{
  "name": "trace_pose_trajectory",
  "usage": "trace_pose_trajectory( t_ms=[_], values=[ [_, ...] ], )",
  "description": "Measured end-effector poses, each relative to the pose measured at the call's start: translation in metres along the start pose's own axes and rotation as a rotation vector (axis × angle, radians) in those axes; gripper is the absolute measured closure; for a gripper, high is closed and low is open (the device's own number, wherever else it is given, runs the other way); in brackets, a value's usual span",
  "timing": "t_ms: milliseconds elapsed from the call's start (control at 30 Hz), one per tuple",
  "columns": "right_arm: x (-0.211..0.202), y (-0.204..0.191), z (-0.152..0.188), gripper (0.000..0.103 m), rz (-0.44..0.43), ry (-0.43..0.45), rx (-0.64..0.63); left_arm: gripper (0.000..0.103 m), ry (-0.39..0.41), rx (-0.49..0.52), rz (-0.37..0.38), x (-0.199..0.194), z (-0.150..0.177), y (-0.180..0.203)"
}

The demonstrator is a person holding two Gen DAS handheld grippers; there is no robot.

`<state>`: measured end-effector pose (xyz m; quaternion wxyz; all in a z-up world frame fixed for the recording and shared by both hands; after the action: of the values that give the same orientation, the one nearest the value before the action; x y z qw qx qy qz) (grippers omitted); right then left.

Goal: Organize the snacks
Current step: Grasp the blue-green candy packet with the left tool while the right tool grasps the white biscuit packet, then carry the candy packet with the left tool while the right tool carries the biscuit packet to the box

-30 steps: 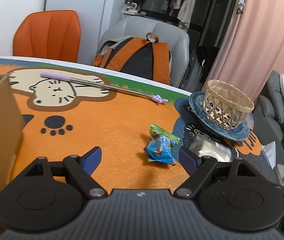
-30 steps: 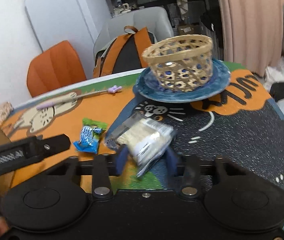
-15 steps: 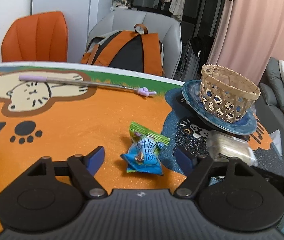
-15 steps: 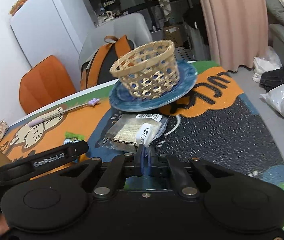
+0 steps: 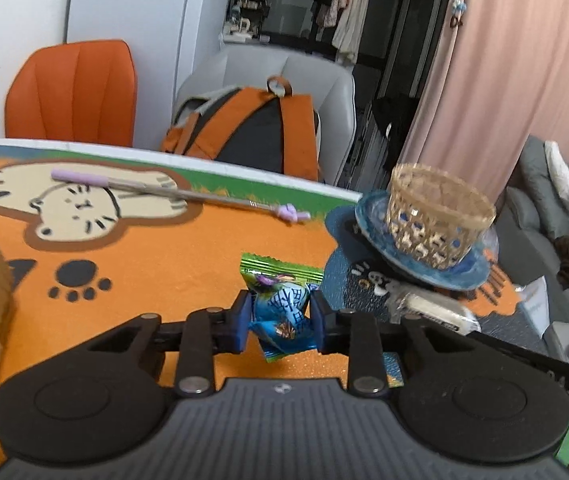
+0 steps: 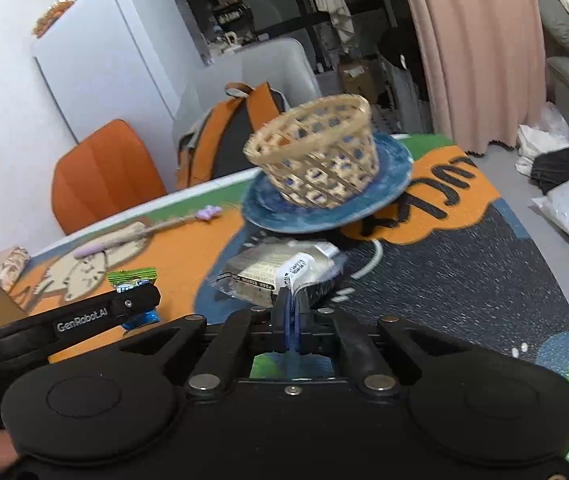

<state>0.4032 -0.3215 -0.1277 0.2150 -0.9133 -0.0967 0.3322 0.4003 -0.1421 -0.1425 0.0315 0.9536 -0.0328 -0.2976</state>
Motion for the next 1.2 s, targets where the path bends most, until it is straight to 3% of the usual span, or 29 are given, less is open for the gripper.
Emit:
trace_pose_trajectory(
  t_ms=[633, 1200],
  values=[
    [-0.063, -0.08, -0.012, 0.101, -0.118, 0.085, -0.094, 0.074, 0.142, -0.064, -0.028, -0.104, -0.035, -0.041],
    [-0.082, -0.18, -0.004, 0.101, -0.249, 0.099, -0.188, 0.074, 0.205, -0.161, -0.144, -0.171, -0.039, -0.13]
  ],
)
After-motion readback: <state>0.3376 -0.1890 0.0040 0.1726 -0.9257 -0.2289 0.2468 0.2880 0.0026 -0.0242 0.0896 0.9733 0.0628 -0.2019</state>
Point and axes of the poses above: each gripper's, at about its wrist camera, not at the fingertips, and x roughly the way its jaws point, y to its right, z to its underside, the point moved 9 cm from there along x, roughly the way its jaws point, and after that the axes turned 7 degrees about x, right-handed, at the moved point
